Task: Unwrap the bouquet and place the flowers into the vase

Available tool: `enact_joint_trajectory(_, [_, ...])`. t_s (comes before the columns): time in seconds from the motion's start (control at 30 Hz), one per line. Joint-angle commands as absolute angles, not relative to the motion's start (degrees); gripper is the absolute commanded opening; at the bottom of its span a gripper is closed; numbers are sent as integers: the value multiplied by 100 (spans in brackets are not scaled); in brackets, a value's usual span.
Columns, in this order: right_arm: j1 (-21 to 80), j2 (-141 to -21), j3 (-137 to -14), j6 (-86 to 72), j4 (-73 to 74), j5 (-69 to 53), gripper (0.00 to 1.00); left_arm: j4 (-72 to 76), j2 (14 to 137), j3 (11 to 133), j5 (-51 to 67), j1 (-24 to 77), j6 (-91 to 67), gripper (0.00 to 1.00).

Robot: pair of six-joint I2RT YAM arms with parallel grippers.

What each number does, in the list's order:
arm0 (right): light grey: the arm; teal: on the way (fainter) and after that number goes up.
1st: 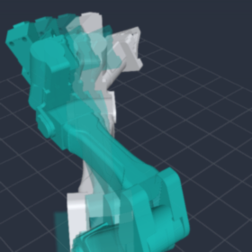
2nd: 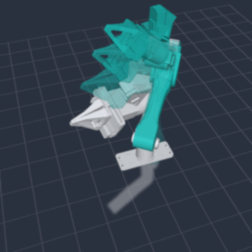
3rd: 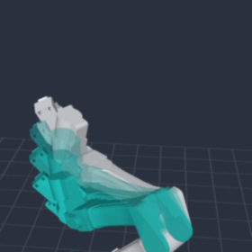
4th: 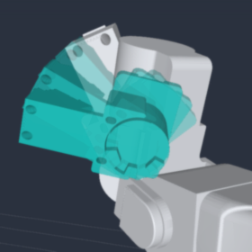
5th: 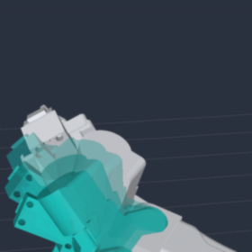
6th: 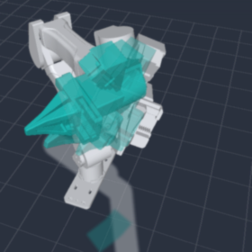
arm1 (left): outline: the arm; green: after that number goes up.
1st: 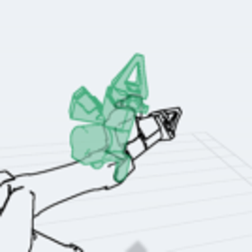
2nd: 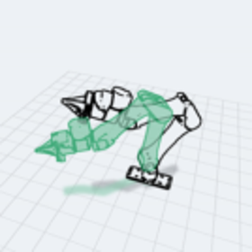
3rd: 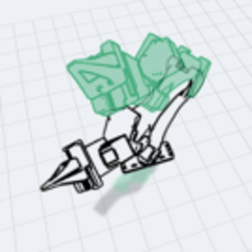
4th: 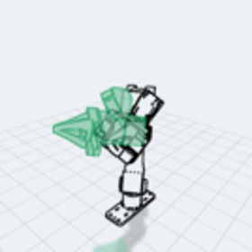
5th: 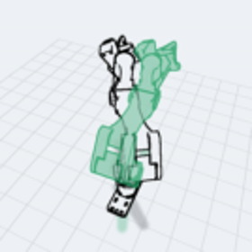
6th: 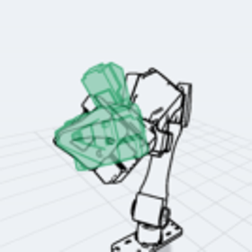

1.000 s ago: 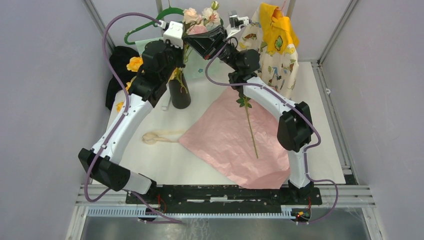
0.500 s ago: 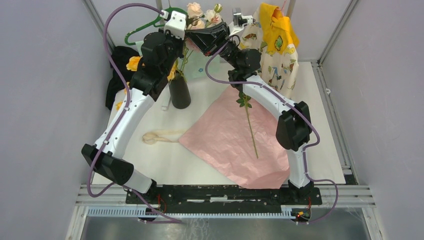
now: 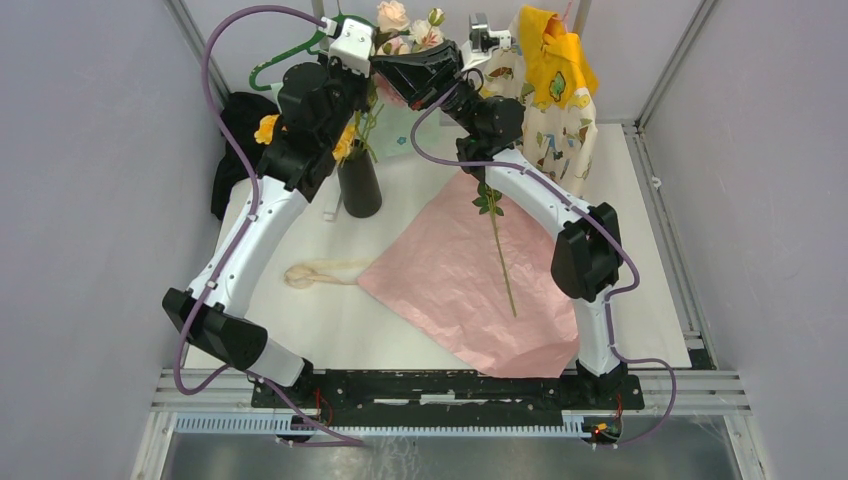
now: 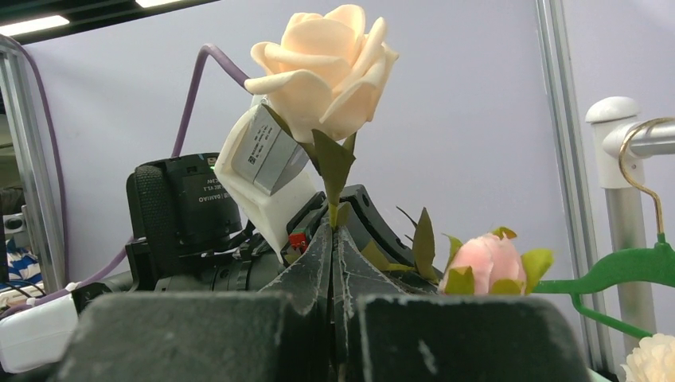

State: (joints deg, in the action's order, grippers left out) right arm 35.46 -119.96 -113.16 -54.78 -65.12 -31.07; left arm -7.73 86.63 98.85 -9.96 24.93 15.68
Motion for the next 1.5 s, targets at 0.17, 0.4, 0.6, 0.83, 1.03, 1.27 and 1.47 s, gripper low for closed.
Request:
enact_joint_trajectory(0.17, [3750,-11628,-11620,-5577,-7016,-3571,0,-301,8393,9958,-132,2461,1154,2])
enact_joint_trajectory(0.4, [3821,-11606,-11661,-5511,-6987,-3582,0,-270,8401,9914,-38,2462,1096,2])
enact_joint_trajectory(0.6, [3866,-11617,-11852,-5411,-6850,-3608,0,-148,8336,9870,226,2461,978,2])
enact_joint_trajectory(0.83, [3900,-11673,-11878,-5282,-6715,-3595,0,-164,8438,9866,-96,2461,1143,2])
enact_joint_trajectory(1.03, [3906,-11812,-11994,-5276,-6620,-3577,0,-246,8515,9857,-385,2453,1164,2])
enact_joint_trajectory(1.27, [3907,-11832,-11970,-5277,-6581,-3554,0,-969,8563,10371,-423,2460,918,2])
enact_joint_trajectory(1.47, [3911,-11843,-11953,-5355,-6608,-3571,0,-1735,8451,10721,-471,2460,768,3])
